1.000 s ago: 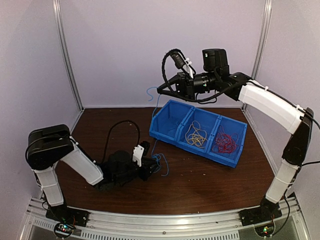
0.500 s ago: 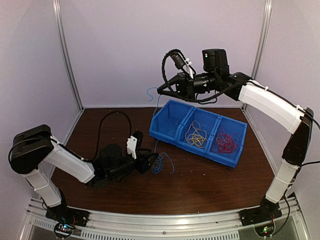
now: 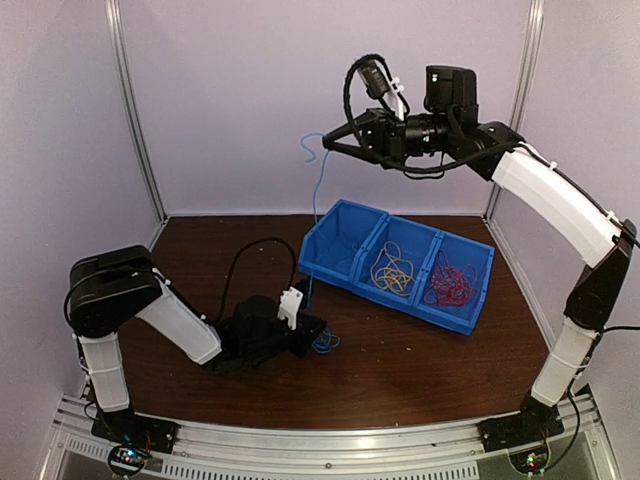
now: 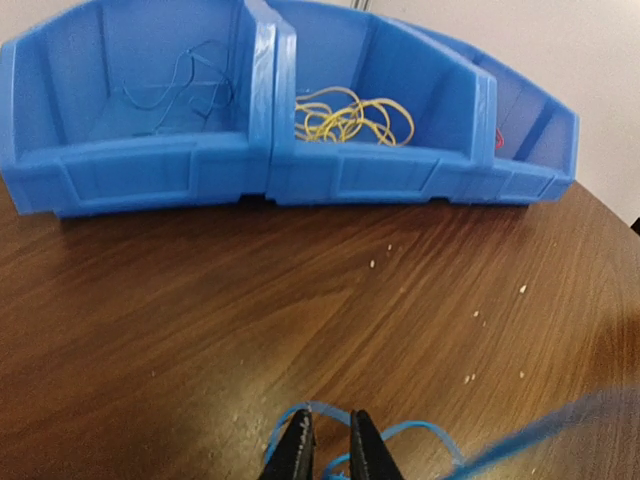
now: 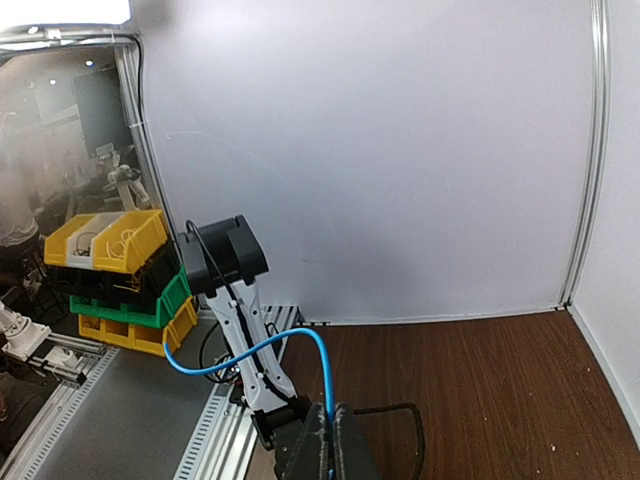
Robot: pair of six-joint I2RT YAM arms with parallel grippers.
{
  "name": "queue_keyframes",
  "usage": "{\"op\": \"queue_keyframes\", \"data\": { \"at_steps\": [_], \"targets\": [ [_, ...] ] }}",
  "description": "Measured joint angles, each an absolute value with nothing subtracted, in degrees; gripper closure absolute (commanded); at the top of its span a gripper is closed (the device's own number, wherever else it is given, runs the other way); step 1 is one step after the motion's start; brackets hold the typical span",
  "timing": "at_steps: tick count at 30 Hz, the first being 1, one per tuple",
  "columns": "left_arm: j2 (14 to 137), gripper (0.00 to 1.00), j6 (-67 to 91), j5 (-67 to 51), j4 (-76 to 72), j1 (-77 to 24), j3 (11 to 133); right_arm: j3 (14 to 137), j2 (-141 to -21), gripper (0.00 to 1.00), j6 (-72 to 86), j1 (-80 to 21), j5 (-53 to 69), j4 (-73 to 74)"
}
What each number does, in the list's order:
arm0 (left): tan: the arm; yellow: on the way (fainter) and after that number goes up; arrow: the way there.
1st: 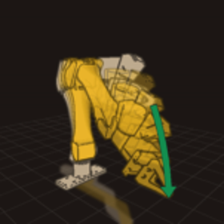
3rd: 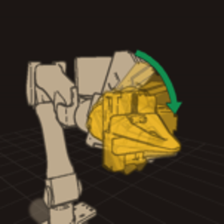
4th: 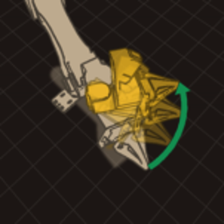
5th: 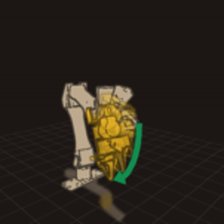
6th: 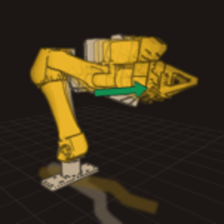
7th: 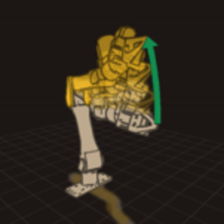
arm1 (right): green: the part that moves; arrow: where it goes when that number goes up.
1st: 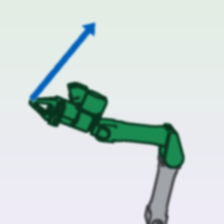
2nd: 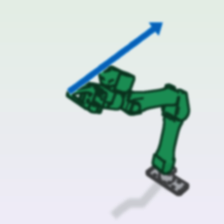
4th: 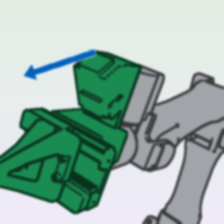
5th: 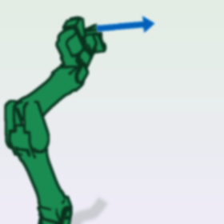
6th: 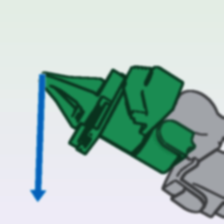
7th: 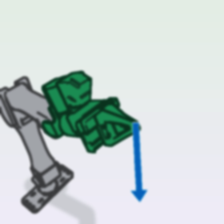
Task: Untangle the cables
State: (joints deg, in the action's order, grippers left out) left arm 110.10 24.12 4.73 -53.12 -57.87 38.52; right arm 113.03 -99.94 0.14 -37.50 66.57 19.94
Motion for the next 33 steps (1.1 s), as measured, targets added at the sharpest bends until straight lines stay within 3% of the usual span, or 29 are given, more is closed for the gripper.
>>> {"op": "queue_keyframes", "data": {
  "at_steps": [11, 22, 30, 33],
  "targets": [
    [110.39, 1.00, 26.92, 3.90, -56.31, -57.87, 31.44, 115.52, -99.57, 1.00, 19.35, -28.36, 74.15, 0.05],
    [108.14, 0.99, 27.57, 3.92, -58.57, -57.87, 28.67, 113.30, -97.86, 1.00, 10.22, -28.34, 70.30, 8.88],
    [99.61, 0.65, 28.82, 4.54, -55.48, -57.87, 27.00, 113.19, -97.71, 1.00, 0.34, -28.29, 62.87, 16.82],
    [97.21, 0.58, 29.50, 5.02, -52.71, -57.89, 26.87, 113.19, -97.71, 1.00, -1.80, -28.29, 59.99, 17.96]
  ]
}}
